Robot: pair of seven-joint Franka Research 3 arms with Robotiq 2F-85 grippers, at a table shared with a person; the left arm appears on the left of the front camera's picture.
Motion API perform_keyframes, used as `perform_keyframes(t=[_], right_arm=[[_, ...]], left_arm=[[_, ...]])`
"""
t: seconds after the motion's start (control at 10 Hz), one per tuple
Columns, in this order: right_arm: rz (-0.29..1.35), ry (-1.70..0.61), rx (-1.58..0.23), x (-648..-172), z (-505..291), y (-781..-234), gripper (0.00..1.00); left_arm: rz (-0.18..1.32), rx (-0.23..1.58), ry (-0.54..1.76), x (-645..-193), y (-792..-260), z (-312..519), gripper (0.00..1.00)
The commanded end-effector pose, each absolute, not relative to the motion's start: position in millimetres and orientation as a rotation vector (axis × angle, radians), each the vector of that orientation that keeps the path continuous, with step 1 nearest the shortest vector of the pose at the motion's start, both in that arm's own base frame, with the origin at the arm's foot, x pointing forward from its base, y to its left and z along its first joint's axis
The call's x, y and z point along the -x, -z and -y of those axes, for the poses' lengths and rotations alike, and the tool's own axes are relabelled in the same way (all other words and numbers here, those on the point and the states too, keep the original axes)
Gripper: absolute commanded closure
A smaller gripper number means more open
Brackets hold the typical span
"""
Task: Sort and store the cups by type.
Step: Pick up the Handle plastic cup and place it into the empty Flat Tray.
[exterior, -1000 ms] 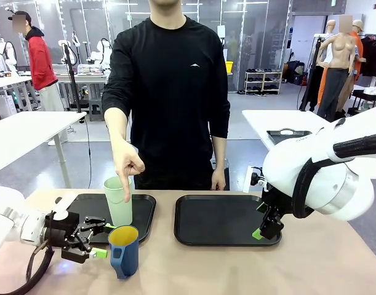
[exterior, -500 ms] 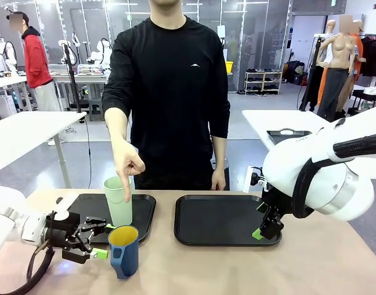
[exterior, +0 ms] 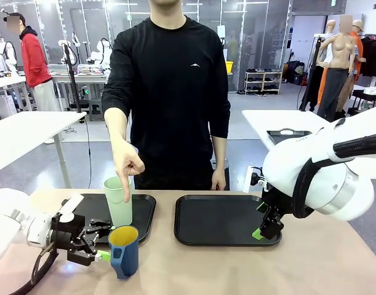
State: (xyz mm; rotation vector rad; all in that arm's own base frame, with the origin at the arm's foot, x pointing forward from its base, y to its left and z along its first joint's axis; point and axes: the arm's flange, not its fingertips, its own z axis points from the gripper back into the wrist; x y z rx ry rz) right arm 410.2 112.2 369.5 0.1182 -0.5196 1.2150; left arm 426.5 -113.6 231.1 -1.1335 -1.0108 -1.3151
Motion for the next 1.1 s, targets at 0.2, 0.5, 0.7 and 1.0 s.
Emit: perform_keyframes(t=[0.2, 0.5, 0.7, 1.0], right_arm=[[0.545, -1.218, -0.121, -411, -112, -366, 0.00], [0.545, -1.218, -0.121, -411, -112, -366, 0.00], [0.545, -1.218, -0.121, -411, -112, -366, 0.00], [0.545, -1.218, -0.121, -411, -112, -366, 0.00]], left_arm=[[1.053, 1.122, 1.319, -433, -221, 134, 0.00], [1.048, 1.157, 1.345, -429, -215, 146, 0.00], [1.066, 1.204, 1.369, -428, -213, 153, 0.00], [1.066, 1.224, 1.383, -427, -210, 158, 0.00]])
